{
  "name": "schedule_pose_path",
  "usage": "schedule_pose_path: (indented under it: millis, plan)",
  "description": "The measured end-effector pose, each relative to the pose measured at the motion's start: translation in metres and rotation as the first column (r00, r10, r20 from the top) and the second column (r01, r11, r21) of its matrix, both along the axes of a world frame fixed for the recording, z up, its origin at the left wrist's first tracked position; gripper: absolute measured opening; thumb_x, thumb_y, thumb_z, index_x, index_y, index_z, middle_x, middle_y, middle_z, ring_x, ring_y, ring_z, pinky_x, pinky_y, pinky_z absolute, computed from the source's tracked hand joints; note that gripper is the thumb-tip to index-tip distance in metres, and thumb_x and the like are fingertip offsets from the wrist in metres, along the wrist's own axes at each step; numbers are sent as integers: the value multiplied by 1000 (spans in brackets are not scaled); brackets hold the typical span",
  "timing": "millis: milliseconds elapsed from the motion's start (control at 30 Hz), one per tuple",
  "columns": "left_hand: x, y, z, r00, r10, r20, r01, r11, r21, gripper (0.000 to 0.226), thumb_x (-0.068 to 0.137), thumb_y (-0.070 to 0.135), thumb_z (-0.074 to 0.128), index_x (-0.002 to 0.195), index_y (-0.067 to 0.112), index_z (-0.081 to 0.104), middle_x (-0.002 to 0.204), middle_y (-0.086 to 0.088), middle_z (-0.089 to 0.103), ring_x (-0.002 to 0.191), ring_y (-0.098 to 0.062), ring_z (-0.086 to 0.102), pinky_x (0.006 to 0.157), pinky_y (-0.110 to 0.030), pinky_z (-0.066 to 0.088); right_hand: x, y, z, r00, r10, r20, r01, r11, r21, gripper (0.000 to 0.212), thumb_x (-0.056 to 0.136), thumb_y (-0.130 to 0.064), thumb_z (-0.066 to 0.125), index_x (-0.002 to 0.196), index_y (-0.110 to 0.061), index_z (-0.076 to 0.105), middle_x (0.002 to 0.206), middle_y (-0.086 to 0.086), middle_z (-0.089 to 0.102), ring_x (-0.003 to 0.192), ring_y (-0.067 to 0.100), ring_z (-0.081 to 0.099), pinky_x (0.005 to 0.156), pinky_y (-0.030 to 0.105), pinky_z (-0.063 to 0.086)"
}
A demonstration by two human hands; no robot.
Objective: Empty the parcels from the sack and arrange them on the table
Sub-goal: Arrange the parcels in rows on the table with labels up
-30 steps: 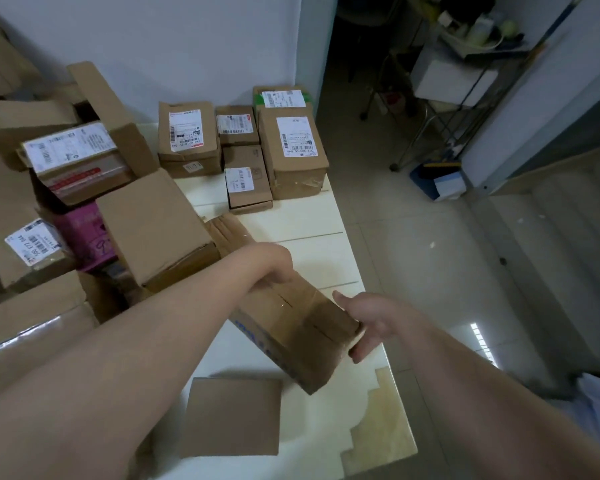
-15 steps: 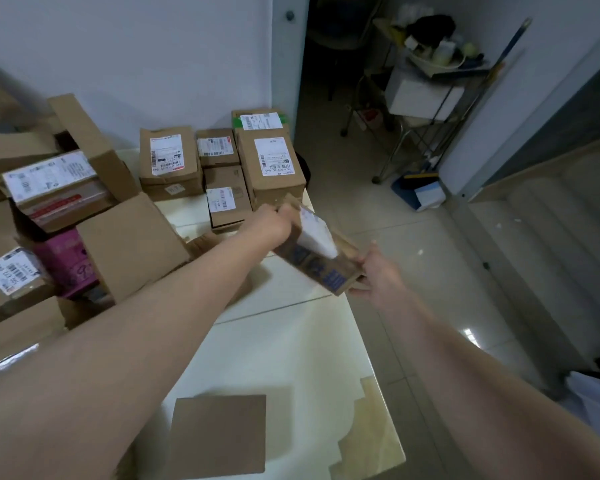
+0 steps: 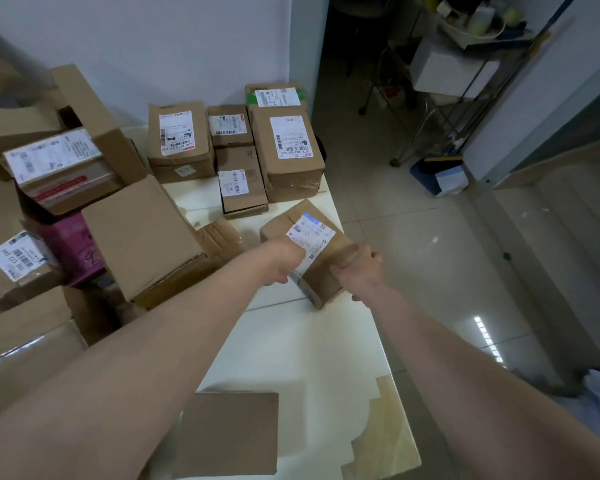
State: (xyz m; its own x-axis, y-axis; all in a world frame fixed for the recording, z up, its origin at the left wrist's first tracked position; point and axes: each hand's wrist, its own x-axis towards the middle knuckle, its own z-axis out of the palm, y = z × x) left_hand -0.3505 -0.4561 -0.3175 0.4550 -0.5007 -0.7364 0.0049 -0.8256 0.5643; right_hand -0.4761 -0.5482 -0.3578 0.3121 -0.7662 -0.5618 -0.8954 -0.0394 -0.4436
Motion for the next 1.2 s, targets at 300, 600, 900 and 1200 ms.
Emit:
schedule_pose_path:
  millis: [300, 600, 900, 1200]
  plan:
    - [26, -13, 11, 933, -139, 332, 173, 982, -75, 55, 99, 30, 48, 151, 22, 32, 151, -9, 38, 129, -28, 48, 106, -35, 41, 37, -1, 9, 997, -58, -56, 53, 996, -76, 47, 93, -13, 52, 135, -5, 34, 141, 18, 31, 123, 31, 41, 87, 35, 43]
    - [97, 64, 54, 680, -65, 730, -145, 964, 221, 93, 79, 49, 72, 152, 30, 19, 161, -18, -3, 148, -39, -9, 113, -68, -1, 111, 52, 39, 904, 392, 170, -364, 915, -176, 34, 100, -26, 48, 128, -10, 58, 126, 9, 63, 118, 29, 56, 91, 30, 43]
    - [94, 145, 45, 805, 72, 589, -240, 947, 212, 104, 75, 65, 68, 152, 37, 4, 160, -13, -18, 147, -32, -20, 107, -70, 21, 117, 113, 18, 983, -26, 180, -90, 788, 610, 38, 91, -26, 68, 120, -6, 53, 117, 8, 50, 110, 30, 50, 85, 45, 54]
    - [82, 154, 55, 816, 62, 575, -154, 982, 112, 95, 77, 61, 66, 152, 40, 10, 160, -7, -5, 147, -31, -5, 110, -63, 19, 93, 140, 27, 981, -158, 112, 42, 739, 673, 24, 83, -23, 76, 100, -10, 65, 94, 5, 65, 87, 18, 59, 65, 24, 47]
